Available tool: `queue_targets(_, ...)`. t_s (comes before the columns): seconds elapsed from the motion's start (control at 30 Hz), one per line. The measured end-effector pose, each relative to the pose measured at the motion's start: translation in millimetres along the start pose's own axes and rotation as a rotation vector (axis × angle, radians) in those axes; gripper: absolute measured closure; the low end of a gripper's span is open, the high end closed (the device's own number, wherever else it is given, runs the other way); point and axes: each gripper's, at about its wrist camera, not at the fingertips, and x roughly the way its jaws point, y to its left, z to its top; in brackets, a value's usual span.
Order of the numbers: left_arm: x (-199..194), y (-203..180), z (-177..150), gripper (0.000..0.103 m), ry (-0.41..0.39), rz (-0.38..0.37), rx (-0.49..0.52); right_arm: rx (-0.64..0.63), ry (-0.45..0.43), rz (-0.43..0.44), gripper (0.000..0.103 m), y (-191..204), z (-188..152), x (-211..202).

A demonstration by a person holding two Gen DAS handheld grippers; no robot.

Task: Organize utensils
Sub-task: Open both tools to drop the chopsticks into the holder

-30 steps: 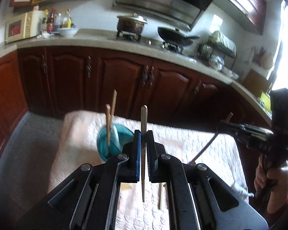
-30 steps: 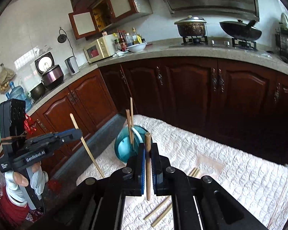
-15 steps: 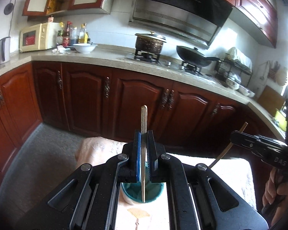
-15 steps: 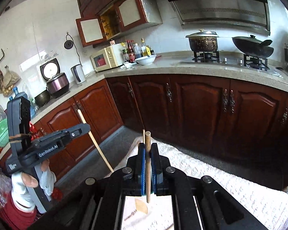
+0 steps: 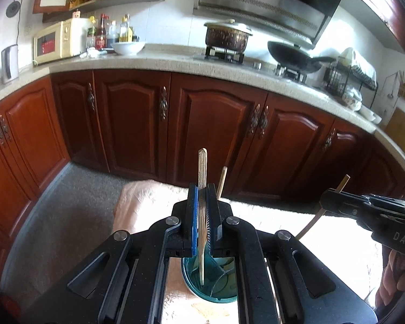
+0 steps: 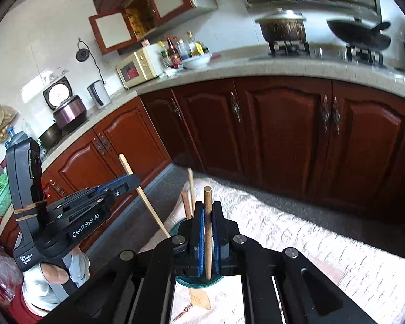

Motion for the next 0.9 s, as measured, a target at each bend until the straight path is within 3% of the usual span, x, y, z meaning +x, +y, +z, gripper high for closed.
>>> queue_targets(0.3, 28.2, 0.8, -22.7, 0.099, 0.081, 0.013, -0.004, 0.079, 0.087, -0.011, 0.098, -35.7, -25.0, 46.2)
queue_targets(0.7, 31.7, -3.2, -28.8, 0.097, 0.103, 0.026, -0.003, 0.106, 0.136, 0.022, 0.095, -39.6, -37.8, 46.7)
queue_targets(0.8, 31.0, -4.4, -28.6, 0.076, 0.110, 0.032, -0.006, 0.086, 0.133, 0.007, 0.090, -37.1, -43.7, 42.2)
queue_targets(0.83, 29.9, -4.0, -28.8, 0.066, 0.106, 0.034, -0.005, 0.080, 0.128, 0.001, 0.083, -36.0, -45.2, 39.8)
queue_targets(0.9, 26.9, -3.9, -29.5, 0.064, 0.097, 0.039, -0.003, 0.078, 0.112, 0.009, 0.073, -35.0, -47.4, 34.4)
